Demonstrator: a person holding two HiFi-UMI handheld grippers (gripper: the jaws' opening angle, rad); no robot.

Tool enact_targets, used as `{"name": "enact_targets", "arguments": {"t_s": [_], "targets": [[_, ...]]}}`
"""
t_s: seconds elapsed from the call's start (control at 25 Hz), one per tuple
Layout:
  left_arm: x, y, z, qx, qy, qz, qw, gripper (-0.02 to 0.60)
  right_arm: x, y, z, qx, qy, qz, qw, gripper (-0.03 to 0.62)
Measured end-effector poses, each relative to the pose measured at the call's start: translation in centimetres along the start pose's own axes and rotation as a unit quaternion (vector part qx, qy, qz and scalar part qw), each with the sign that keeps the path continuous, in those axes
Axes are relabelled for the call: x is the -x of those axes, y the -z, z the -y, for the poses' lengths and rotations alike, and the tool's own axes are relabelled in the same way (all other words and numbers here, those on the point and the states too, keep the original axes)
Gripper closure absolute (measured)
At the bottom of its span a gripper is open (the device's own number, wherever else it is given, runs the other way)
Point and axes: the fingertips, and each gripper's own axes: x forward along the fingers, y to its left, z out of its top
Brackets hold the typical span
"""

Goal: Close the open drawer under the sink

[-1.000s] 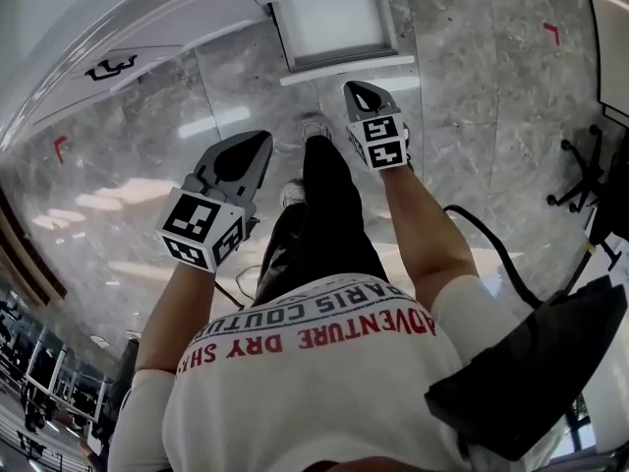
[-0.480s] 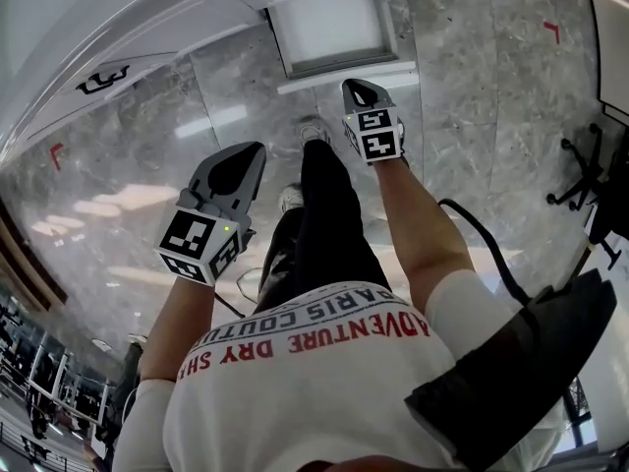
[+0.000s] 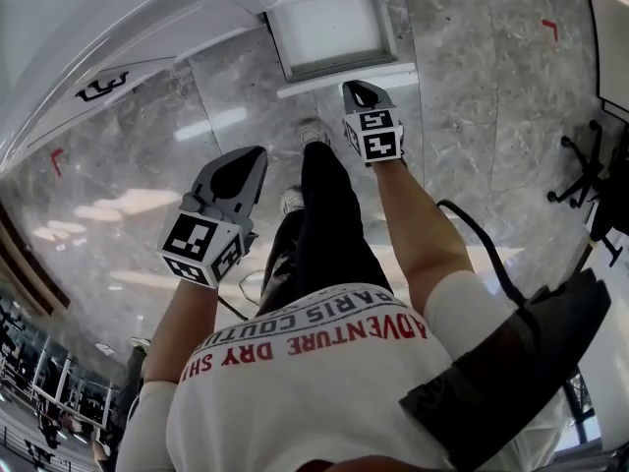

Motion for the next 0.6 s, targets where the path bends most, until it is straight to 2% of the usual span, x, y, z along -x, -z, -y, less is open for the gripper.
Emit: {"name": "enact_targets", "arguments": {"t_s": [0.32, 0.6], "targets": [[-0.6, 0.6, -0.3, 0.02, 0.005, -0.003, 0.9998, 0.58, -0.3, -0.1, 0.1, -0.003, 0.0, -0.003, 1.0, 0.592], [-0.9, 0.3, -1.1, 0.022, 0.006, -0.005, 0.9997, 0.58, -1.1, -1.5, 0.4, -0.014, -0.002, 0.001, 1.0, 0.592]]}}
